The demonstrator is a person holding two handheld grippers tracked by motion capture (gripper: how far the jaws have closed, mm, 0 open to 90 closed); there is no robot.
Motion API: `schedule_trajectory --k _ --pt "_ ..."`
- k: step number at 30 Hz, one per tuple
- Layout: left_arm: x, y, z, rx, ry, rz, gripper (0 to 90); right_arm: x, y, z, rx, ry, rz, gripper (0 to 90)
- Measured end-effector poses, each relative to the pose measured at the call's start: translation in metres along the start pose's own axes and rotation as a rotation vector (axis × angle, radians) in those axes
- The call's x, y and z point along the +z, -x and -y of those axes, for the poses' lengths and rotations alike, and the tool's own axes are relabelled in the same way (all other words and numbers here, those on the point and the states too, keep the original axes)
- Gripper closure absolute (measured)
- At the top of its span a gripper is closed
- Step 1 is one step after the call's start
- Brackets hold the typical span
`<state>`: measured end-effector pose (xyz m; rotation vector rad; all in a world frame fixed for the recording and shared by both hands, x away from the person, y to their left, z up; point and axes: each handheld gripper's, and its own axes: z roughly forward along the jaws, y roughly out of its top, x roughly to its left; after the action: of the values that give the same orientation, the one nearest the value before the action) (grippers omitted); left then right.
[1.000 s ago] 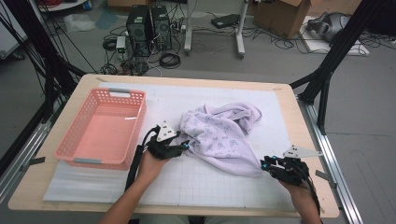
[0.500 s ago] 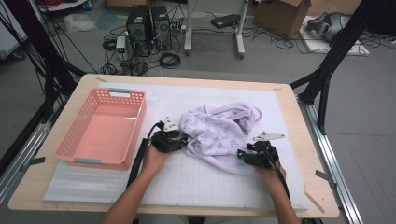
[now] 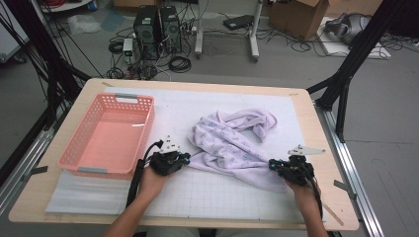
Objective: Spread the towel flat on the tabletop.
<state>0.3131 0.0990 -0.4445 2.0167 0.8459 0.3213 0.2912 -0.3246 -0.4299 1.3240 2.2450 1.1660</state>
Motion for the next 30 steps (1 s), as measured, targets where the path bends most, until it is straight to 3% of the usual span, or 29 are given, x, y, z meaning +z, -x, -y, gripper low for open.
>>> schedule_trajectory --k 4,7,9,10,12,16,21,27,30 --pt "-0.01 0.011 0.002 0.035 0.001 0.029 85.3 -0.016 -0.002 0.006 -0.013 -0.009 0.004 85.1" --pt "-0.014 0.02 0.006 0.067 -0.013 0.052 85.3 -0.025 -0.003 0.016 -0.026 -0.051 0.024 85.1" --pt "-0.016 0.022 0.009 0.067 -0.005 0.075 84.7 -0.031 -0.001 0.023 -0.02 -0.07 0.024 85.0" --pt "-0.016 0.022 0.01 0.07 0.0 0.078 82.6 -0.033 -0.001 0.026 -0.009 -0.072 0.014 84.8" --pt "-0.015 0.017 0.008 0.053 0.018 0.076 66.6 -0.036 -0.001 0.026 -0.012 -0.054 0.005 81.5" --pt "-0.012 0.008 0.006 0.014 0.063 0.052 52.9 -0.034 -0.003 0.014 -0.022 0.04 -0.002 67.1" --pt "-0.011 0.003 0.006 0.002 0.089 0.048 46.5 -0.011 -0.01 -0.014 -0.065 0.081 -0.007 67.3" --pt "-0.01 0.0 0.007 0.002 0.096 0.039 46.7 0.046 -0.022 -0.059 -0.141 0.036 -0.013 68.0" --pt "-0.009 0.0 0.007 -0.001 0.099 0.041 47.2 0.073 -0.029 -0.078 -0.151 0.021 -0.024 66.9"
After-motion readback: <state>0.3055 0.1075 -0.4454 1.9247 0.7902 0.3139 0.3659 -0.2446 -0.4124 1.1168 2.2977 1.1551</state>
